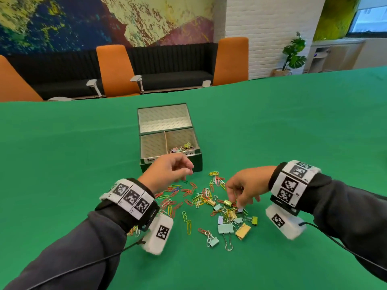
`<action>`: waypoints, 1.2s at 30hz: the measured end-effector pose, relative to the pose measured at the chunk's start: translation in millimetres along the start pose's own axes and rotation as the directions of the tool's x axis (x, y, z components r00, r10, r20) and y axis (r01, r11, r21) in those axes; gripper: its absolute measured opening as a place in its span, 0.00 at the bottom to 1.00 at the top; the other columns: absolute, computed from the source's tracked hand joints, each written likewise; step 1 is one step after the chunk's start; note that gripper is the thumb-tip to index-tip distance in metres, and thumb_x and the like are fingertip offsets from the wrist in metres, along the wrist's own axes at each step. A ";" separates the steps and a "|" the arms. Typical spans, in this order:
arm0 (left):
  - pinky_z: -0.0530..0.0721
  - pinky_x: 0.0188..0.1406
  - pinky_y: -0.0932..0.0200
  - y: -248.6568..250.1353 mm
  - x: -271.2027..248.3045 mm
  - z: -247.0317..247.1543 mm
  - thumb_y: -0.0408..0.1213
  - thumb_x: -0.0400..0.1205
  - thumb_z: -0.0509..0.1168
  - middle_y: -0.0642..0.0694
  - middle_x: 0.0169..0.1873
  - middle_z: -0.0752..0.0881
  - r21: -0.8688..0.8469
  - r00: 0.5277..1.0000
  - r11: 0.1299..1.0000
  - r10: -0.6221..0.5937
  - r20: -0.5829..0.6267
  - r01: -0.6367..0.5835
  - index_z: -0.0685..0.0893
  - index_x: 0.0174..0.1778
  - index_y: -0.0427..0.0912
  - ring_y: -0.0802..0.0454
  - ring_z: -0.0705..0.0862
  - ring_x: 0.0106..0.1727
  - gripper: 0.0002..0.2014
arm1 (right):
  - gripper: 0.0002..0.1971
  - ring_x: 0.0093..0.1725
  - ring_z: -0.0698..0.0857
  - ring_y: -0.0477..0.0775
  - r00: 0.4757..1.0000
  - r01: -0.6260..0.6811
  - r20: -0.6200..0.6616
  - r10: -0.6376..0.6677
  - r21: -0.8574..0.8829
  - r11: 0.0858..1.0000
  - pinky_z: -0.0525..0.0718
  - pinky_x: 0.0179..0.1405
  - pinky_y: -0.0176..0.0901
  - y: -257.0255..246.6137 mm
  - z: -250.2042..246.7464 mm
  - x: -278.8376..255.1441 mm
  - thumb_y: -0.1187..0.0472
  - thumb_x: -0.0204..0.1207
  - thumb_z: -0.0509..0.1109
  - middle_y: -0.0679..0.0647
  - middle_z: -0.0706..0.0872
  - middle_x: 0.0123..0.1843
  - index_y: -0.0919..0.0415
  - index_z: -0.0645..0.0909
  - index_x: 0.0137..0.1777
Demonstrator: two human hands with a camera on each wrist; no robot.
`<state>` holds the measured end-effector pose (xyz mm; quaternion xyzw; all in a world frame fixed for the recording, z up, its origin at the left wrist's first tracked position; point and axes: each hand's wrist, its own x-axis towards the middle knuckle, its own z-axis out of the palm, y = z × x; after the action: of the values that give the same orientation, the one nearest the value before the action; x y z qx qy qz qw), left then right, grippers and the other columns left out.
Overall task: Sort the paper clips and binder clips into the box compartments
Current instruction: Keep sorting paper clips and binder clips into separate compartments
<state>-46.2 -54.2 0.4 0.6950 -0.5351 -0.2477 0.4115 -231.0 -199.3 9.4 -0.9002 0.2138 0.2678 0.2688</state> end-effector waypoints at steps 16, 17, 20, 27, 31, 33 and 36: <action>0.77 0.47 0.50 25.6 -34.1 86.7 0.35 0.76 0.67 0.41 0.61 0.71 0.662 0.770 0.591 -0.103 0.629 -0.462 0.78 0.60 0.44 0.38 0.79 0.55 0.16 | 0.12 0.34 0.75 0.53 0.990 -0.104 -0.127 0.055 -0.428 0.898 0.67 0.24 0.36 9.5 26.9 2.5 0.67 0.70 0.70 0.45 0.71 0.32 0.55 0.69 0.46; 0.77 0.46 0.50 22.3 -33.5 82.2 0.32 0.77 0.64 0.40 0.60 0.72 0.670 0.785 0.599 -0.109 0.610 -0.438 0.78 0.59 0.43 0.38 0.80 0.54 0.15 | 0.12 0.38 0.74 0.54 0.988 -0.093 -0.149 0.031 -0.427 0.899 0.66 0.25 0.35 11.6 26.6 4.3 0.68 0.70 0.68 0.45 0.70 0.32 0.55 0.69 0.46; 0.74 0.43 0.54 12.5 -32.2 68.1 0.26 0.77 0.58 0.39 0.57 0.73 0.681 0.817 0.628 -0.121 0.564 -0.377 0.78 0.57 0.41 0.38 0.80 0.52 0.14 | 0.12 0.36 0.73 0.51 0.981 -0.058 -0.195 -0.016 -0.369 0.927 0.66 0.27 0.35 14.2 26.5 9.4 0.72 0.70 0.63 0.44 0.70 0.32 0.55 0.71 0.46; 0.75 0.43 0.61 -3.4 -21.1 43.0 0.26 0.74 0.62 0.47 0.51 0.79 0.567 0.913 0.798 -0.050 0.404 -0.207 0.78 0.56 0.44 0.53 0.76 0.42 0.16 | 0.16 0.37 0.73 0.52 0.967 -0.024 -0.247 -0.066 -0.343 0.939 0.68 0.29 0.34 18.4 22.8 19.6 0.70 0.69 0.65 0.44 0.71 0.32 0.49 0.66 0.32; 0.81 0.36 0.65 -12.6 -21.3 24.4 0.22 0.75 0.65 0.52 0.42 0.79 0.137 0.959 0.988 -0.099 0.264 0.064 0.78 0.50 0.46 0.55 0.78 0.34 0.15 | 0.14 0.29 0.75 0.43 0.955 0.066 -0.280 -0.099 -0.123 0.990 0.73 0.27 0.28 25.4 22.7 16.0 0.71 0.72 0.64 0.45 0.76 0.33 0.49 0.70 0.37; 0.83 0.30 0.66 -18.0 -25.8 17.5 0.17 0.75 0.64 0.48 0.41 0.79 -0.302 0.959 0.921 -0.185 0.216 0.246 0.78 0.49 0.43 0.58 0.80 0.30 0.16 | 0.15 0.29 0.81 0.48 0.952 0.158 -0.289 -0.099 0.189 0.969 0.80 0.28 0.31 28.8 20.8 13.0 0.74 0.73 0.64 0.49 0.80 0.33 0.51 0.73 0.48; 0.87 0.27 0.61 -27.3 -32.3 12.0 0.17 0.74 0.59 0.42 0.40 0.81 -0.789 0.921 0.497 -0.324 0.216 0.360 0.77 0.51 0.39 0.56 0.83 0.26 0.15 | 0.13 0.30 0.85 0.51 0.952 0.238 -0.295 -0.078 0.558 0.795 0.84 0.27 0.36 31.9 17.7 10.8 0.80 0.76 0.56 0.57 0.80 0.32 0.62 0.75 0.48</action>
<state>-50.8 -24.8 -32.0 0.5126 -0.2194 -0.5557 0.6167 -246.2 -215.7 -21.4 -0.8144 0.2422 0.0462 0.5253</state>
